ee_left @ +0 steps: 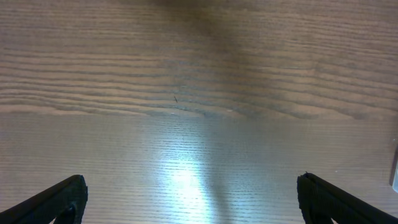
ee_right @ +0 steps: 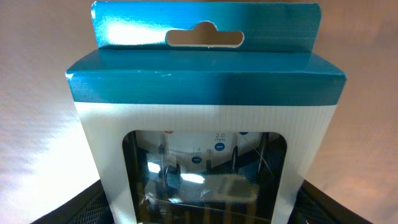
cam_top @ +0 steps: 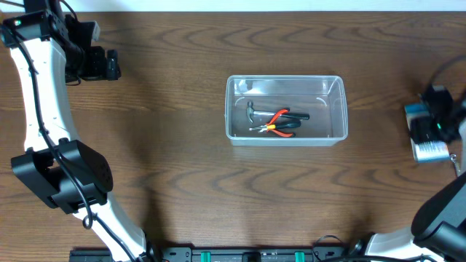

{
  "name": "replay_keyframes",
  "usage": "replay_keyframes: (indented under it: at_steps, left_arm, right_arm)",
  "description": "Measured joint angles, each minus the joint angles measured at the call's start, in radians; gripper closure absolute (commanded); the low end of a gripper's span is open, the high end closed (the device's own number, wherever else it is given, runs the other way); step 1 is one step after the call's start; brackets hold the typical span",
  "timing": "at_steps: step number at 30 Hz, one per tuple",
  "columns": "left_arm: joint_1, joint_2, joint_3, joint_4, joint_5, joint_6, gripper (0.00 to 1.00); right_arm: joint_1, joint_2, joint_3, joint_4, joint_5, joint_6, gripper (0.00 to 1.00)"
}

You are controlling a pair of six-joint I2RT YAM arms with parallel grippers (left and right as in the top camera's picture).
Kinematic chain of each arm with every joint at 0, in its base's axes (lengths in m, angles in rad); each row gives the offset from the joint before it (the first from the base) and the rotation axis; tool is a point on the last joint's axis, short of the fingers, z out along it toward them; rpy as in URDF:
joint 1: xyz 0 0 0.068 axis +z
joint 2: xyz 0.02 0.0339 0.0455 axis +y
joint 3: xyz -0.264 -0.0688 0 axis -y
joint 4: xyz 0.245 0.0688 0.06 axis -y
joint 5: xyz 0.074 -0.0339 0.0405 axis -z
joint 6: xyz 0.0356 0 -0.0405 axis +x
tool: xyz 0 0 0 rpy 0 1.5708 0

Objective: Pack container
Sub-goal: 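Lift the box and carry it left over the container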

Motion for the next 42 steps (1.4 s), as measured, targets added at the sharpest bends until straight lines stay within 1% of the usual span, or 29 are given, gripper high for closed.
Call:
replay_keyframes:
  at_steps: [11, 13, 15, 17, 20, 22, 29, 34, 42]
  left_arm:
    - [0.0, 0.0, 0.0, 0.0, 0.0, 0.0, 0.02]
    - [0.0, 0.0, 0.0, 0.0, 0.0, 0.0, 0.02]
    - [0.0, 0.0, 0.0, 0.0, 0.0, 0.0, 0.02]
    - [0.0, 0.0, 0.0, 0.0, 0.0, 0.0, 0.02]
    - [0.0, 0.0, 0.0, 0.0, 0.0, 0.0, 0.02]
    - [0.0, 0.0, 0.0, 0.0, 0.0, 0.0, 0.02]
    - [0.0, 0.0, 0.0, 0.0, 0.0, 0.0, 0.02]
    - [0.0, 0.0, 0.0, 0.0, 0.0, 0.0, 0.02]
    - [0.0, 0.0, 0.0, 0.0, 0.0, 0.0, 0.02]
  right_arm:
    - [0.397, 0.0, 0.21, 0.008, 0.002, -0.046, 0.49]
    - [0.468, 0.0, 0.237, 0.014, 0.004, -0.071, 0.45]
    - [0.527, 0.0, 0.248, 0.019, 0.005, -0.101, 0.37]
    - [0.589, 0.0, 0.249, 0.008, 0.005, -0.142, 0.32]
    - [0.664, 0.0, 0.249, -0.026, 0.005, -0.21, 0.28]
    - [0.701, 0.0, 0.249, -0.034, 0.004, -0.245, 0.27]
    - [0.758, 0.012, 0.249, -0.036, -0.001, -0.308, 0.33]
    - [0.779, 0.07, 0.249, -0.052, -0.026, -0.323, 0.33]
    - [0.825, 0.185, 0.249, -0.056, -0.046, -0.367, 0.31]
